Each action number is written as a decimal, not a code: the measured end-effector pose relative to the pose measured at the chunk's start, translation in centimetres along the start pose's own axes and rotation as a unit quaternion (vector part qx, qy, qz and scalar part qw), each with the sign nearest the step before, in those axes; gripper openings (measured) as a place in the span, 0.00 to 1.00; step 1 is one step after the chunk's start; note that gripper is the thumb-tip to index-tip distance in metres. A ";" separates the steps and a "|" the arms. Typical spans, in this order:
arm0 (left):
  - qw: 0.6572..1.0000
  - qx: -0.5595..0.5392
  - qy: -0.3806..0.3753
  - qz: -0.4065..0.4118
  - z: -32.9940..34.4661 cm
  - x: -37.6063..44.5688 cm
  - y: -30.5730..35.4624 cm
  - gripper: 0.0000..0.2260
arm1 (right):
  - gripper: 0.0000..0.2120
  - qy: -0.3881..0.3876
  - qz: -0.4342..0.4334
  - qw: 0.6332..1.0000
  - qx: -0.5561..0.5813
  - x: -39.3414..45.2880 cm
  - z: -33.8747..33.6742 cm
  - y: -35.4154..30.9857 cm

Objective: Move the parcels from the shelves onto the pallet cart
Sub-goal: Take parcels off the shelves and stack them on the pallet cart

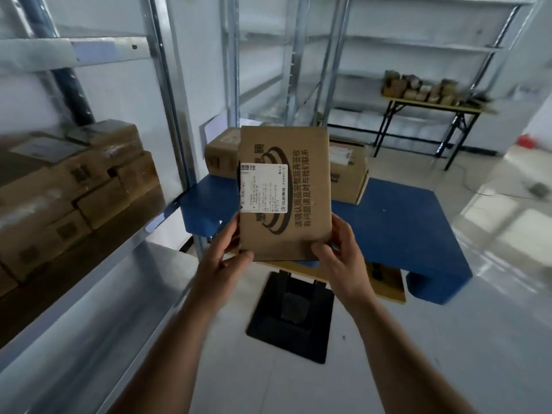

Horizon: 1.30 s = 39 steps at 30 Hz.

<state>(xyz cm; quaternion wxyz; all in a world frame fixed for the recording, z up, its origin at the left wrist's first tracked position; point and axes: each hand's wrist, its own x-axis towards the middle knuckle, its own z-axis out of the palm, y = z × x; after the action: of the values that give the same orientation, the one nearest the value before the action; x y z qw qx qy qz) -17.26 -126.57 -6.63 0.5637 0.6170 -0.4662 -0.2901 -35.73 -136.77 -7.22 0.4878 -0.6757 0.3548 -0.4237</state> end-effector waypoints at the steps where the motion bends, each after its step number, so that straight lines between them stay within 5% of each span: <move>1: 1.000 -0.003 -0.015 0.007 0.6 1.0 -0.1 0.27 | 0.25 0.010 0.002 1.000 -0.002 0.6 -0.6 0.3; 12: 0.987 -0.005 -0.160 0.024 13.5 10.7 -0.2 0.26 | 0.23 0.170 0.025 0.984 -0.040 4.8 -12.2 5.2; 17: 0.983 0.013 -0.181 0.023 20.9 15.6 -0.1 0.17 | 0.22 0.217 0.039 0.975 -0.035 8.3 -18.9 8.0; 32: 0.975 0.114 -0.181 -0.056 35.2 27.6 -1.1 0.24 | 0.23 0.164 0.141 0.976 -0.039 21.4 -31.9 15.3; 36: 0.948 0.257 -0.175 -0.068 35.4 29.4 -1.2 0.25 | 0.20 0.144 0.187 0.968 -0.083 24.3 -31.9 17.2; 39: 0.899 0.424 -0.112 0.005 34.7 30.4 -0.4 0.23 | 0.20 0.138 0.196 0.962 -0.131 25.5 -31.4 17.6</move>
<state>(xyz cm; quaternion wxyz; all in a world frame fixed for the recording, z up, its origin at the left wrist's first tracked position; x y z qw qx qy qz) -35.74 -168.77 -8.69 0.1944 0.7586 -0.6082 -0.1296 -55.81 -175.58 -13.16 0.4149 -0.5858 0.5964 -0.3592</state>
